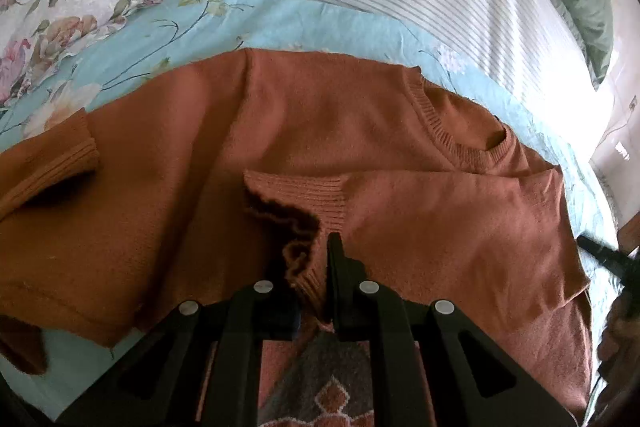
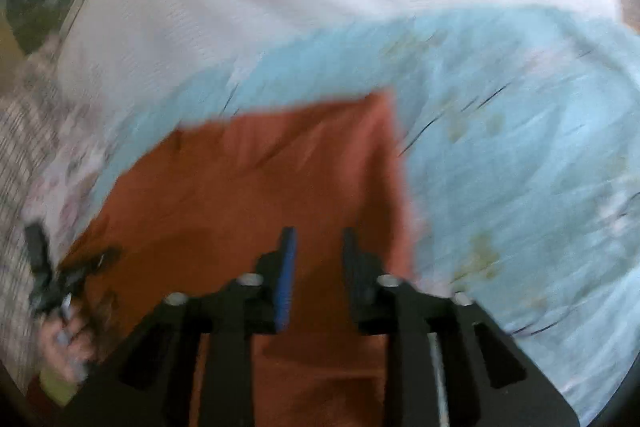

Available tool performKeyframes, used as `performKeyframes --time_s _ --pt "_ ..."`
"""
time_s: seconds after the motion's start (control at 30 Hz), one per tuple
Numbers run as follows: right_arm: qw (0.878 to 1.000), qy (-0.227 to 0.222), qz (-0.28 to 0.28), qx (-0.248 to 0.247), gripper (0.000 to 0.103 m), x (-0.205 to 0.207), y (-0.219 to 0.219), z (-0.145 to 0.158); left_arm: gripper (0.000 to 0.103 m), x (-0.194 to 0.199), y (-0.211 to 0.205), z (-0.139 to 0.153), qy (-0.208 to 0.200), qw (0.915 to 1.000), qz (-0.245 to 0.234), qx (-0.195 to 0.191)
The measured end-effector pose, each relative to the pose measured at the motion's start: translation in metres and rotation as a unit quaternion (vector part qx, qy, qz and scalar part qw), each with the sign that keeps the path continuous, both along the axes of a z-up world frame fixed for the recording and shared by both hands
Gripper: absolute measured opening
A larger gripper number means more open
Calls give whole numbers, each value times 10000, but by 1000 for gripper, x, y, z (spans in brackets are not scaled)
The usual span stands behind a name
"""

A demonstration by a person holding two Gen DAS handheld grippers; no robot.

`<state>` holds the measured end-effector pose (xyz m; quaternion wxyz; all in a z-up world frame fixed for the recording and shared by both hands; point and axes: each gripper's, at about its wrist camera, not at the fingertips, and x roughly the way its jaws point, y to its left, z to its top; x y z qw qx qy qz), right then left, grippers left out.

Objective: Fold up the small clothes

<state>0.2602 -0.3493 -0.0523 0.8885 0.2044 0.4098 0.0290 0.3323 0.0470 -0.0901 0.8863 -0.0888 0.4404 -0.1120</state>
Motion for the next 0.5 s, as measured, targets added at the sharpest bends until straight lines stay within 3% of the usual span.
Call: performKeyframes --time_s 0.07,0.2,0.3,0.37,0.5 --pt "9995 263 -102 -147 37 1 0 -13 15 -7 7 5 -19 9999 100 -35" --pt "9987 74 -331 379 38 -19 -9 -6 15 -37 42 21 -78 9984 548 -149" --pt "9977 -175 -133 646 42 -36 5 9 18 -76 86 33 -161 9932 1097 -345" --pt "9970 -278 0 722 50 -49 18 15 25 -97 109 37 -212 9892 1397 -379" --pt "9953 -298 321 865 51 -67 45 14 27 -117 153 48 -277 9824 1829 -259"
